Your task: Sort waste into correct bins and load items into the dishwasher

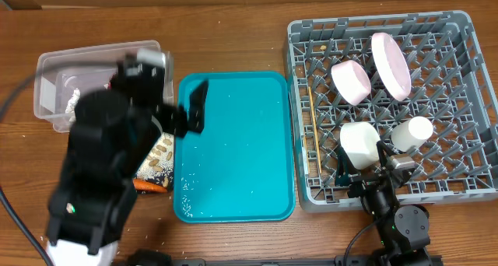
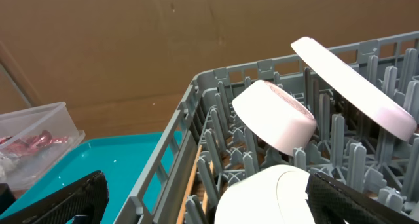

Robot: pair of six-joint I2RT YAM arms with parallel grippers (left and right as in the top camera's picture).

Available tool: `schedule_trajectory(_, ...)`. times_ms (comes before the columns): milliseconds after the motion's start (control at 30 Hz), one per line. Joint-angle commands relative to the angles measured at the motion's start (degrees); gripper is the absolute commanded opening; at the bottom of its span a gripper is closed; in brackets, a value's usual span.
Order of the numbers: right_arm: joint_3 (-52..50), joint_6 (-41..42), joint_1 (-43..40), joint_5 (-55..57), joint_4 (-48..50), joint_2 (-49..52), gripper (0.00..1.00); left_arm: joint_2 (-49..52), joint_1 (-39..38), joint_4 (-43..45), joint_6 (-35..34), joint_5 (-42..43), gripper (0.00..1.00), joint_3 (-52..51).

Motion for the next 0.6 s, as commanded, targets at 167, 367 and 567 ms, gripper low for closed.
schedule_trajectory(167,-0.59,0.17,-0.11,-0.09,0.28,0.07,1.0,-22.88,2.64,14.1,7.91,1.18,1.0,-27.98)
schedule_trajectory(367,-0.59,0.15,-0.11,-0.09,0.28,0.07,1.0,-37.94,2.62,22.84,11.08,1.11,1.0,-45.81)
schedule_trajectory(567,-0.59,0.17,-0.11,-0.09,0.26,0.07,1.0,-51.41,2.67,25.94,10.75,-0.04,1.0,-58.45)
